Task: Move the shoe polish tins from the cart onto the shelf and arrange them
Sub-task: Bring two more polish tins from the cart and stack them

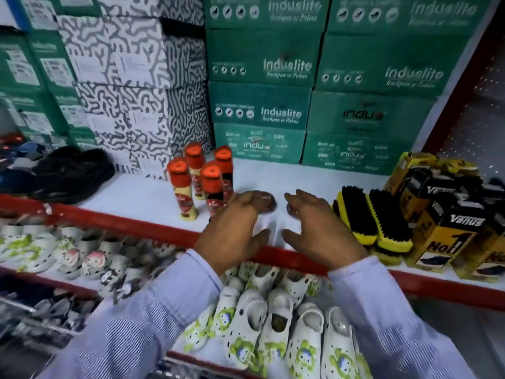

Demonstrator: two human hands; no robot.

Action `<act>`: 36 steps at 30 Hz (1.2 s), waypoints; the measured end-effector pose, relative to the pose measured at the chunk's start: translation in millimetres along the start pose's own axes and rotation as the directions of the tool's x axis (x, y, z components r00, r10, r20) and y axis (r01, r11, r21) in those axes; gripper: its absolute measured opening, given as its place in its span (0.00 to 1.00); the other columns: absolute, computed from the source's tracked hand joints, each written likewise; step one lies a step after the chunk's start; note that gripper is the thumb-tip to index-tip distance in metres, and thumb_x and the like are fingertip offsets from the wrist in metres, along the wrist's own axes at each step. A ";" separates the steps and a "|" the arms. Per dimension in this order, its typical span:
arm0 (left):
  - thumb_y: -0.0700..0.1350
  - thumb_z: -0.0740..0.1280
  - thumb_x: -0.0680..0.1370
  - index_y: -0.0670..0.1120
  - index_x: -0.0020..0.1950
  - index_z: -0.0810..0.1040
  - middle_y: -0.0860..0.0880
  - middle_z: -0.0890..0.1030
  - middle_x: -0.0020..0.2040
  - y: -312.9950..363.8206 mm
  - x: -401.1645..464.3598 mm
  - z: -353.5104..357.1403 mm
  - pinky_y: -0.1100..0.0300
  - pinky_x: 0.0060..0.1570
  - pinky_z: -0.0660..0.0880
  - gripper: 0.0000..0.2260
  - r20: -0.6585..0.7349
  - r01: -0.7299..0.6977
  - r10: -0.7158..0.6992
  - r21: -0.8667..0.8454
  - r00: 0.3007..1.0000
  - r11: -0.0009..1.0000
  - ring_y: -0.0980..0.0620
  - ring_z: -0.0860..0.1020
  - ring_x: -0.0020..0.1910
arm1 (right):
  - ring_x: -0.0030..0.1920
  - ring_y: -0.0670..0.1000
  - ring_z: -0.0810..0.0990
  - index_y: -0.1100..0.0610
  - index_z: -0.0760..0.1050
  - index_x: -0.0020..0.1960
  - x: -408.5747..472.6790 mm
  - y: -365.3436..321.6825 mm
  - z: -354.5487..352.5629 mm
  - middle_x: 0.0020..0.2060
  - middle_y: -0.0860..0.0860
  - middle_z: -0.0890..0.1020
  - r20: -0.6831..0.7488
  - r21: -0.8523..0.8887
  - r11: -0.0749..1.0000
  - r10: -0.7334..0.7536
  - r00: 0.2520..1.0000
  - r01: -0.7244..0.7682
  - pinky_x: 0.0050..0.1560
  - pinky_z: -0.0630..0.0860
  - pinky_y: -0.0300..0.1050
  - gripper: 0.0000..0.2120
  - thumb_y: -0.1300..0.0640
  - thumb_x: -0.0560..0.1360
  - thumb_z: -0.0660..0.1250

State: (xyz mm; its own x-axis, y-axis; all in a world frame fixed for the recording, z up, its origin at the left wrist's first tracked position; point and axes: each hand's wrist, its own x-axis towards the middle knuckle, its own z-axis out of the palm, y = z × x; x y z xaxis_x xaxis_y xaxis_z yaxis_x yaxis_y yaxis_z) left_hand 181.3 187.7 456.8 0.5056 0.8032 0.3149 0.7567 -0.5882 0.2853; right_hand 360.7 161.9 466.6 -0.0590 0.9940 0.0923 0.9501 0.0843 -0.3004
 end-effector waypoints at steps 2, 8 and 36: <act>0.49 0.69 0.72 0.48 0.69 0.77 0.47 0.78 0.67 0.1 -45.2 2.6 0.49 0.66 0.76 0.24 -0.113 -0.037 0.040 0.033 0.993 0.999 0.43 0.76 0.66 | 0.78 0.57 0.65 0.51 0.64 0.78 -36.1 -13.4 18.3 0.78 0.54 0.67 -0.085 0.036 0.997 -0.061 0.995 0.064 0.77 0.66 0.51 0.35 0.50 0.73 0.70; 0.54 0.70 0.72 0.48 0.69 0.77 0.46 0.79 0.69 -35.4 -195.1 65.2 0.45 0.60 0.79 0.26 -0.026 0.108 -0.105 0.206 0.994 0.973 0.41 0.77 0.66 | 0.70 0.58 0.74 0.54 0.76 0.69 -125.0 -47.2 125.7 0.69 0.54 0.77 -0.079 0.127 0.983 -0.121 0.990 0.130 0.70 0.75 0.53 0.25 0.53 0.72 0.70; 0.36 0.56 0.83 0.44 0.83 0.52 0.39 0.49 0.83 -141.0 -456.4 391.3 0.37 0.75 0.63 0.28 0.912 0.329 -0.308 0.213 0.271 0.920 0.33 0.52 0.81 | 0.78 0.70 0.57 0.58 0.61 0.78 -257.5 -69.5 571.4 0.80 0.65 0.53 0.820 -0.151 0.988 0.134 0.557 -0.016 0.68 0.73 0.64 0.24 0.68 0.83 0.51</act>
State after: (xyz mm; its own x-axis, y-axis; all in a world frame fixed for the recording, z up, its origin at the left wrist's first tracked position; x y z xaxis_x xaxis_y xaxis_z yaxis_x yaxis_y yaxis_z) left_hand 6.0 -59.2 -81.4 0.2821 0.4844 -0.8281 0.9507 -0.2569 0.1736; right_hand 134.8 -59.9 -78.7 -0.1565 0.6221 -0.7672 0.9863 0.0572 -0.1548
